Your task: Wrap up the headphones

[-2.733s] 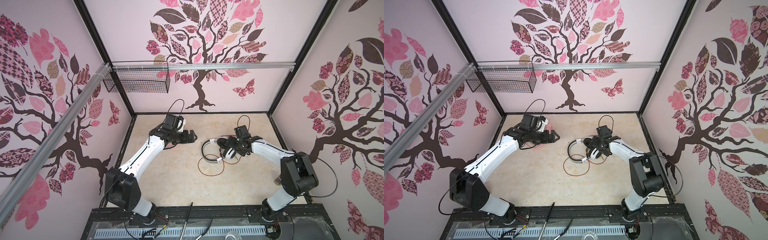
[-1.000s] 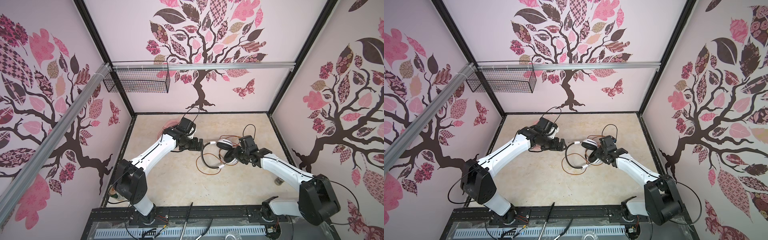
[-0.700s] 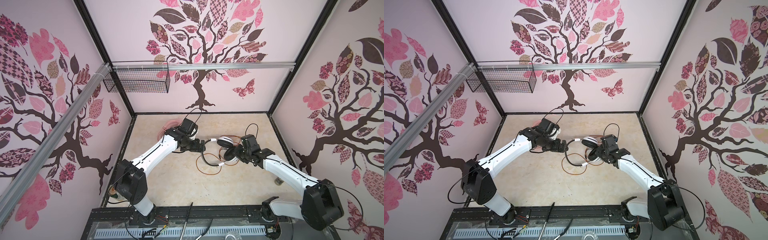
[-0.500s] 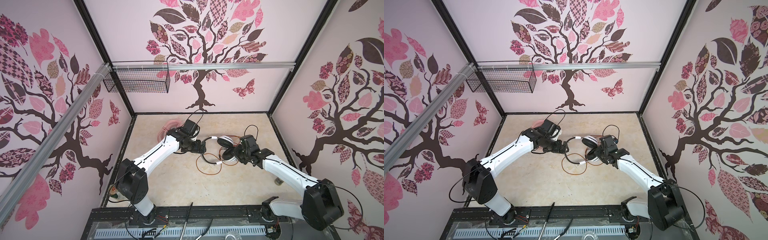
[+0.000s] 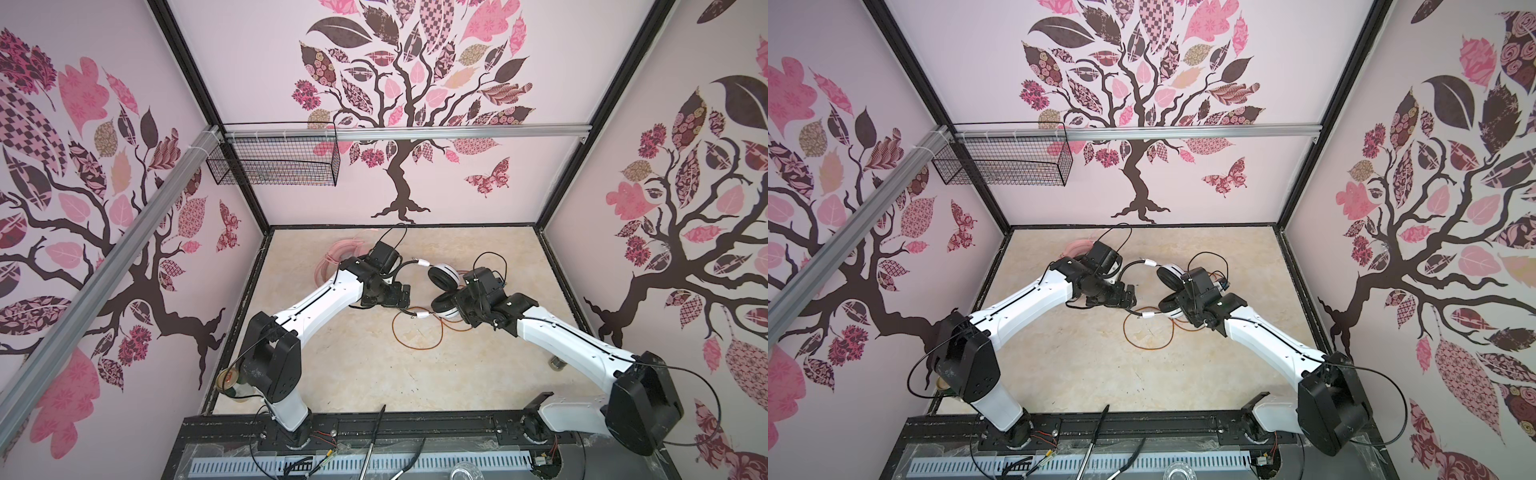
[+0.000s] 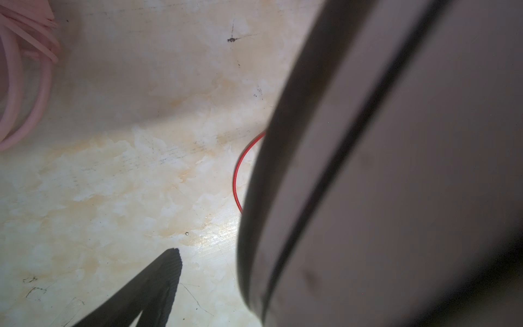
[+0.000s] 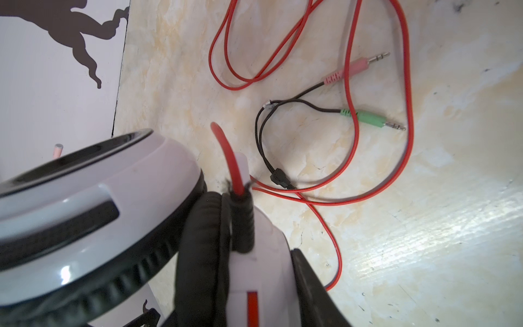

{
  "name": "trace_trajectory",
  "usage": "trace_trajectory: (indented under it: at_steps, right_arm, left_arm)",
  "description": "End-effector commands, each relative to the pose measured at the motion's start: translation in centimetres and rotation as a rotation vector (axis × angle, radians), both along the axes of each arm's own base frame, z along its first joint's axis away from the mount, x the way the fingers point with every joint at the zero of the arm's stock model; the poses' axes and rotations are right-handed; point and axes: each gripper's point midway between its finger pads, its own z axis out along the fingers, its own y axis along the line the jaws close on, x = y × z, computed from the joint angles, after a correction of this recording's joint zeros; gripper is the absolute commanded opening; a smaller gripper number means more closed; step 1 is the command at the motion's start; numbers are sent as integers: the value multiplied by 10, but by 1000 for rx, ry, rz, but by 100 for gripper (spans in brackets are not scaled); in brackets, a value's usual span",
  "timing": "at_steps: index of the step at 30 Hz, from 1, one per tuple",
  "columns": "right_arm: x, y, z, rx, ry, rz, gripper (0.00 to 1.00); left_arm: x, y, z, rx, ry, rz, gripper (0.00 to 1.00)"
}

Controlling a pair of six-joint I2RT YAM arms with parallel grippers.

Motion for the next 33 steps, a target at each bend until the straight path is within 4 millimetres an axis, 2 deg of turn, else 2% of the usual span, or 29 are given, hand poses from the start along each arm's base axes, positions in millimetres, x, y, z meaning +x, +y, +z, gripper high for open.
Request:
trace_trajectory:
  at_steps: [1,8,11,14,16,20,21,25,29,32,33]
  right_arm:
    - [23,14,40,89,-107,-70,31]
    - [23,23,50,94,-134,-65,31]
    - [22,24,52,95,-141,-65,31]
    - [21,26,55,100,-152,-70,31]
    - [19,29,59,101,-165,-77,30]
    - [16,36,72,74,-215,-107,30]
    - [16,38,75,65,-222,-114,30]
    - [20,40,78,50,-230,-133,31]
    - [20,34,78,29,-234,-153,31]
    - [18,29,79,22,-242,-165,31]
    - [17,27,81,22,-249,-171,31]
  left_arm:
    - [7,-4,12,-3,-33,-2,97]
    - [9,0,10,24,-41,9,84]
    - [10,2,9,36,-44,13,73]
    - [12,5,9,50,-52,24,69]
    - [13,7,9,63,-57,32,70]
    - [23,16,15,82,-97,116,95]
    - [25,19,16,81,-99,156,97]
    - [29,26,31,62,-119,273,97]
    - [31,34,55,35,-150,363,97]
    - [30,37,58,54,-127,396,97]
    - [30,35,56,59,-111,388,92]
